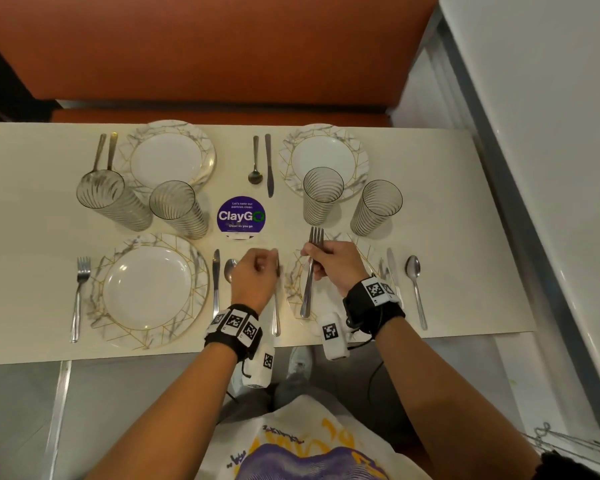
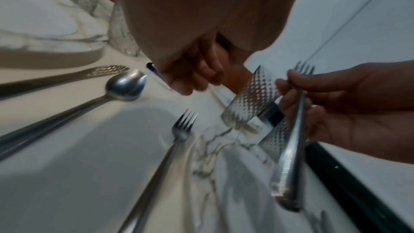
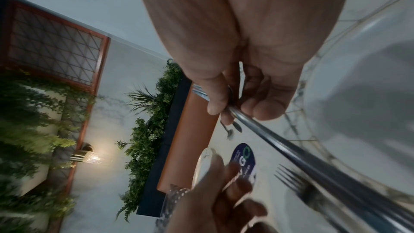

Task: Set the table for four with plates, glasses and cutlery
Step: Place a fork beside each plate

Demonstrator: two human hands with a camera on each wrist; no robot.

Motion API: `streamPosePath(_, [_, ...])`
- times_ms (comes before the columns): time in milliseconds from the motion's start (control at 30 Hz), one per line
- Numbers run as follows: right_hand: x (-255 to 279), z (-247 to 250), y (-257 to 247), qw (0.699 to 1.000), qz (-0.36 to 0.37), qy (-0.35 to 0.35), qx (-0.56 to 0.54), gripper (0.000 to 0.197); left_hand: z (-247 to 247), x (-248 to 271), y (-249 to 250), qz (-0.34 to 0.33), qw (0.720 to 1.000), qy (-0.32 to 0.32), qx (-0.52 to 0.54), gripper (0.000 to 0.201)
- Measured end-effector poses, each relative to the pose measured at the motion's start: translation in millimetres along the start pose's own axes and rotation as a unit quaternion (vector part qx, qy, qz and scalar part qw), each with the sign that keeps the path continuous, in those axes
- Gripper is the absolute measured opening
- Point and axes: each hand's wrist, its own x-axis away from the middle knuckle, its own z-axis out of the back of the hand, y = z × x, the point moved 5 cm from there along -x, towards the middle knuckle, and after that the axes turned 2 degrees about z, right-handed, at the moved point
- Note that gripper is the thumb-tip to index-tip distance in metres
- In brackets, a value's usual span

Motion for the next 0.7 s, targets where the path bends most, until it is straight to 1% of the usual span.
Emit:
streamPosePath(67, [-1,-9,-22,1.000,0.024,-0.001,0.005,0.021,-5,1,22,0.001,0.992,-0.122,0.043,0.038])
streamPosePath(100, [-2,-13,-35,0.999,0.037,-0.002,0.013,0.021,-6,2,35,0.004,0.981,-0.182,0.067,0.040])
streamPosePath(133, [-3,-17,-47,0.999,0.049,-0.005,0.022,0.019,-5,4,45,0.007,0.969,-0.227,0.093,0.038])
streamPosePath(167, [-3,-20,-60,0.998,0.060,-0.008,0.029,0.017,-1,6,53,0.008,0.960,-0.254,0.115,0.034])
streamPosePath(200, [-3,-22,-72,0.997,0.071,-0.009,0.035,0.016,5,6,59,0.005,0.956,-0.264,0.131,0.029])
streamPosePath(300, [0,-29,-104,0.995,0.092,-0.018,0.042,0.017,28,1,66,-0.028,0.957,-0.249,0.147,0.022])
streamPosePath(367, [4,-33,-120,0.994,0.105,-0.019,0.025,0.018,46,-2,70,-0.044,0.956,-0.239,0.164,0.019])
streamPosePath(467, [13,-28,-139,0.989,0.141,0.031,-0.033,0.016,81,-7,88,-0.051,0.956,-0.211,0.196,0.022])
streamPosePath(533, [25,-25,-148,0.981,0.164,0.065,-0.076,0.013,107,-16,107,-0.064,0.955,-0.185,0.224,0.029])
streamPosePath(567, [33,-26,-150,0.979,0.174,0.070,-0.082,0.013,118,-20,117,-0.072,0.953,-0.172,0.239,0.033])
streamPosePath(633, [49,-36,-153,0.979,0.187,0.065,-0.056,0.012,132,-29,138,-0.085,0.946,-0.151,0.274,0.040])
streamPosePath(700, [60,-48,-155,0.977,0.206,0.057,-0.007,0.010,134,-34,153,-0.079,0.935,-0.143,0.313,0.041])
